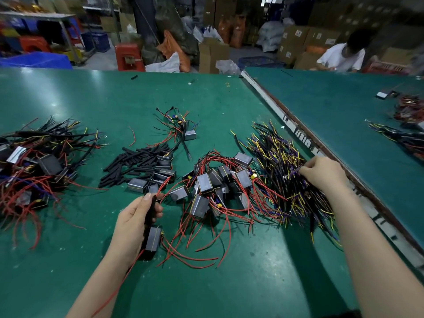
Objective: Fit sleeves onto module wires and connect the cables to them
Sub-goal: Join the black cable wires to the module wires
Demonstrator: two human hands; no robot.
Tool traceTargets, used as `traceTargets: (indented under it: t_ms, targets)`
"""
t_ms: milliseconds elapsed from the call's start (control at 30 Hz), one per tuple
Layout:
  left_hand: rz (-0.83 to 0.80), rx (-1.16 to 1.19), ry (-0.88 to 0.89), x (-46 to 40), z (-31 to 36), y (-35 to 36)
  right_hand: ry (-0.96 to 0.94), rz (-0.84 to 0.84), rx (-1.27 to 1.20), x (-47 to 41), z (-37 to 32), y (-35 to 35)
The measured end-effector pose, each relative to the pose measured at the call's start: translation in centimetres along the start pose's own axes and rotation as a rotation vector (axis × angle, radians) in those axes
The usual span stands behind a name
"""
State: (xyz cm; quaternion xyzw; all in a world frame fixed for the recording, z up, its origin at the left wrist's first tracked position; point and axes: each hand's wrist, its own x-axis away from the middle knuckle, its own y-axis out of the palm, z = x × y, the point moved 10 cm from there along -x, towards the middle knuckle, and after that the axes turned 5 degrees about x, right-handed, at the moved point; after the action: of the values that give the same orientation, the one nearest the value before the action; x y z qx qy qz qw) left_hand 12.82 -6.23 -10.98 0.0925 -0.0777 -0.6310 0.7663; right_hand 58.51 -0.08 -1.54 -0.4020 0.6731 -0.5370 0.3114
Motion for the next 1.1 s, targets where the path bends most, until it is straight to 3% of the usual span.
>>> traceTargets:
  t_ms: [67, 267, 367, 433, 533, 600, 667, 733, 867, 967, 1100]
  targets:
    - [0.003, -0.003, 0.002, 0.0, 0.1, 0.0, 0.006, 0.035, -0.008, -0.2, -0.3, -0.3]
    - [0.019, 0.009, 0.004, 0.1, 0.2, -0.1, -0.108, -0.145, 0.071, -0.3, -1.8, 2.0]
    - [0.022, 0.014, 0.008, 0.1, 0.3, -0.1, -0.122, -0.137, 0.004, -0.2, -1.4, 1.8]
    - [0.015, 0.015, 0.011, 0.2, 0.4, 0.0, -0.117, 0.006, -0.071, 0.1, -0.9, 0.3]
    - [0.016, 0.023, 0.006, 0.1, 0.3, -0.1, -0.116, 0.387, -0.305, 2.4, -0.4, -3.5]
    - [0.011, 0.028, 0.006, 0.0, 0.3, -0.1, -0.240, 0.601, -0.475, 5.0, -1.6, -5.7]
    - [0.003, 0.047, 0.013, 0.0, 0.4, 0.0, -0.387, 0.697, -0.629, 7.5, -3.7, -7.2]
    - [-0.005, 0.070, 0.010, 0.0, 0.5, 0.1, -0.441, 0.628, -0.891, 8.8, -5.7, -7.4]
    - [-0.020, 0.085, 0.007, 0.4, 0.8, 0.5, -0.394, 0.153, -1.418, 10.1, -11.6, -3.7]
    - [-0.023, 0.075, 0.023, 0.6, 1.1, 0.7, -0.403, -0.092, -1.526, 11.9, -16.0, -0.4]
    - [-0.041, 0.077, 0.029, 1.0, 1.6, 0.9, -0.410, -0.262, -1.538, 13.9, -20.0, 2.8]
